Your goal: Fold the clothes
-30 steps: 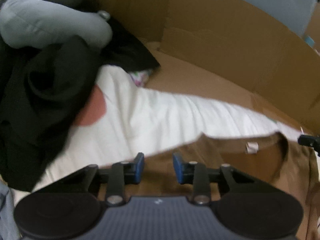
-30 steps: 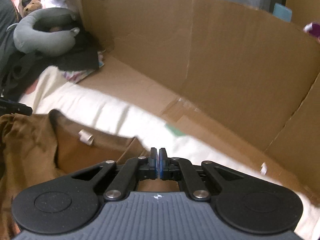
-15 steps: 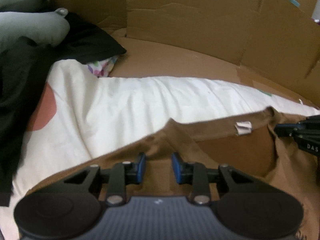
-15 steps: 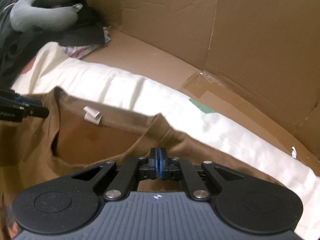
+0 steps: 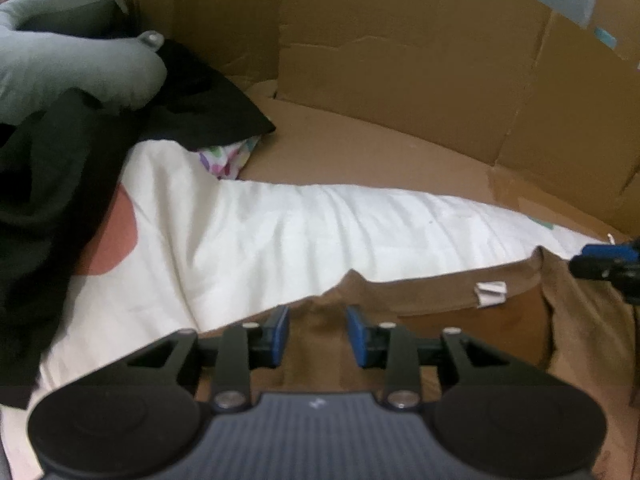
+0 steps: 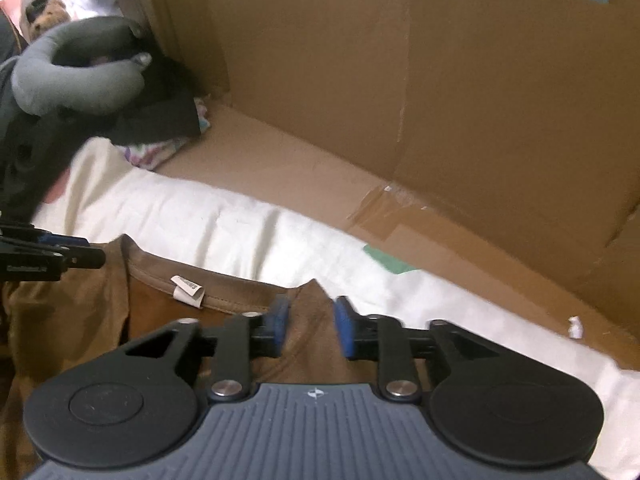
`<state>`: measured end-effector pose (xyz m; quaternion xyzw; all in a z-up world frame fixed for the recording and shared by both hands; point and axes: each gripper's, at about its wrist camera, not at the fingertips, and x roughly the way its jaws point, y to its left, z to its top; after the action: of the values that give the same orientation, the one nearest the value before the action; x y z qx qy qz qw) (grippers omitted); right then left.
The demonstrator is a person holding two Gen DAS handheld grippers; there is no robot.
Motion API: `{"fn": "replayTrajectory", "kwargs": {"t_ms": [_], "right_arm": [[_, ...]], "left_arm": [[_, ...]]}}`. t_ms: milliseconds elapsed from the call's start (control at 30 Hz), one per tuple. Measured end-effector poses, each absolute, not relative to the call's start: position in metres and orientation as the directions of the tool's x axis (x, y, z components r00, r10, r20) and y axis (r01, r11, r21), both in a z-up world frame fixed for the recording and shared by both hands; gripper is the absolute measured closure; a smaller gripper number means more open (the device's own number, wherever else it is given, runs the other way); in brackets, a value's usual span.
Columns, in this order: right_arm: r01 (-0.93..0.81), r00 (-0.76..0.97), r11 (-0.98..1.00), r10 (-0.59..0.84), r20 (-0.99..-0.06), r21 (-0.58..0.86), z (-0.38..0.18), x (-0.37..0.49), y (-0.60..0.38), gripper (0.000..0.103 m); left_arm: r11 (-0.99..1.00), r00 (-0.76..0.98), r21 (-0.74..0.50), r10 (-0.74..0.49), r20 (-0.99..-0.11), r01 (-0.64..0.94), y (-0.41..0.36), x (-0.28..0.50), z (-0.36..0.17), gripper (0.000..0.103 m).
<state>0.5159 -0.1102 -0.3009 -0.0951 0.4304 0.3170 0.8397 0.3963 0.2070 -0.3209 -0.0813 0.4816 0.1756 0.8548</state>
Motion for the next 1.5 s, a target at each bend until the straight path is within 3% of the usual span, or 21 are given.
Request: {"fn": "replayTrajectory", "kwargs": {"t_ms": [100, 167, 433, 833, 1167, 1500], "right_arm": [[-0.603, 0.436, 0.791, 0.436, -0.787, 0.105, -0.284, 0.51, -0.132, 0.067], [-0.594, 0.45, 0.8, 0.423, -0.787, 0.09, -0.275, 0.502, -0.148, 0.067], [-0.565, 0.498, 0.825, 0.374, -0.782, 0.034, -0.244, 0.47, -0.208, 0.065], [-0.755, 0.439, 0.65, 0.4, -0.804, -0.088, -0.271, 0.409, -0.204, 0.056], [-0.838, 0.387, 0.516, 0.335, -0.859, -0.176, -0.279, 0.418, -0.196, 0.051], [-0.885, 0.225, 0.459, 0.271, -0.936, -0.08, -0.303, 0.444, -0.188, 0.046]], "left_arm": [[0.928, 0.474, 0.03, 0.217, -0.854, -0.372, 0.199, 0.392, -0.314, 0.066], [0.93, 0.475, 0.031, 0.216, -0.853, -0.366, 0.193, 0.385, -0.309, 0.058], [0.931, 0.481, 0.013, 0.2, -0.854, -0.364, 0.18, 0.36, -0.292, 0.057], [0.937, 0.499, 0.001, 0.187, -0.846, -0.35, 0.17, 0.322, -0.276, 0.053], [0.922, 0.456, 0.0, 0.192, -0.869, -0.388, 0.192, 0.313, -0.291, 0.052], [0.909, 0.431, -0.012, 0.186, -0.883, -0.417, 0.206, 0.302, -0.296, 0.052]]}}
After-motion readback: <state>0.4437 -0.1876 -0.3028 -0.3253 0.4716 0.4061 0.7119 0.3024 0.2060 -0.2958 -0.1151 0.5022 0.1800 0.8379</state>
